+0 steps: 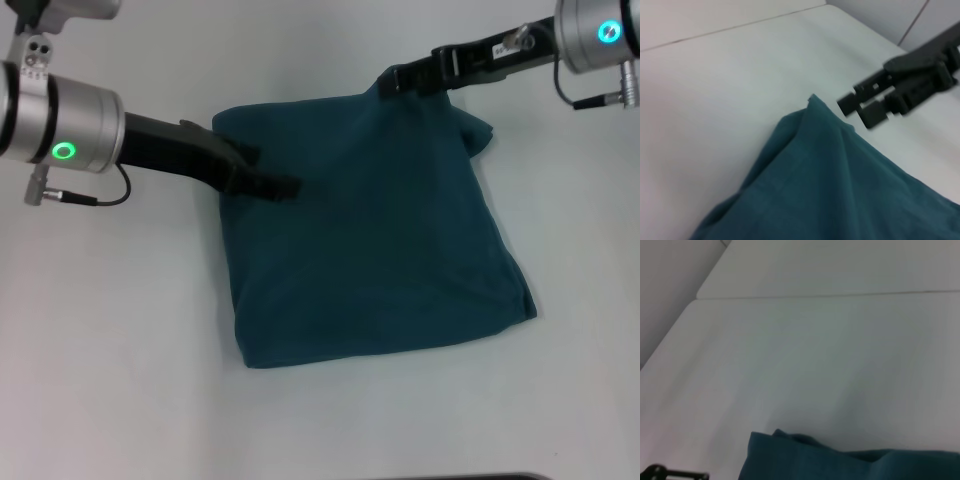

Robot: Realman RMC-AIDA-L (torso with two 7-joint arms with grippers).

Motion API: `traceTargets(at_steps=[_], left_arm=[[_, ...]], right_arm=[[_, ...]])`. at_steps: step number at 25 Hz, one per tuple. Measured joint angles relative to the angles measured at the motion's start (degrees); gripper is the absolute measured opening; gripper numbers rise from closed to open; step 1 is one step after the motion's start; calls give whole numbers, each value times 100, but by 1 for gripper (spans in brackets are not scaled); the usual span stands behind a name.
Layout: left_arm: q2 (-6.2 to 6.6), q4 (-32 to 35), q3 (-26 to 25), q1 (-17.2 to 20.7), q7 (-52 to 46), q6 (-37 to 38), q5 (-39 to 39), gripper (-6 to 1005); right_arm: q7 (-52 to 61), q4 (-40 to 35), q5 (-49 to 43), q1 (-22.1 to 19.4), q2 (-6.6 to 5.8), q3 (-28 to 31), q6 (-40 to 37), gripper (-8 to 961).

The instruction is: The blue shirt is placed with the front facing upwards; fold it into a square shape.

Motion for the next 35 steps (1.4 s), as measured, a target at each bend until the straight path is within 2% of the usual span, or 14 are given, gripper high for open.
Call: traceTargets(at_steps=[11, 14, 24, 30, 35], left_arm=[[-31, 18, 588, -47, 33, -533, -299, 841], [-39, 99, 687, -55, 42, -670, -307, 841], [-37, 220, 856, -24, 71, -913, -315, 842], [-29, 220, 860, -11, 71, -917, -315, 842], [-28, 214, 861, 13, 71, -919, -315, 841]], right_arm=[[-193, 248, 16, -50, 244, -7, 128, 681], [-213, 244, 13, -6, 263, -16, 152, 663], [-76, 384, -256, -16, 264, -189, 726, 192], [-76, 515, -375, -31, 245, -195, 920, 30], [-70, 531, -504, -58, 234, -169, 1042, 30]])
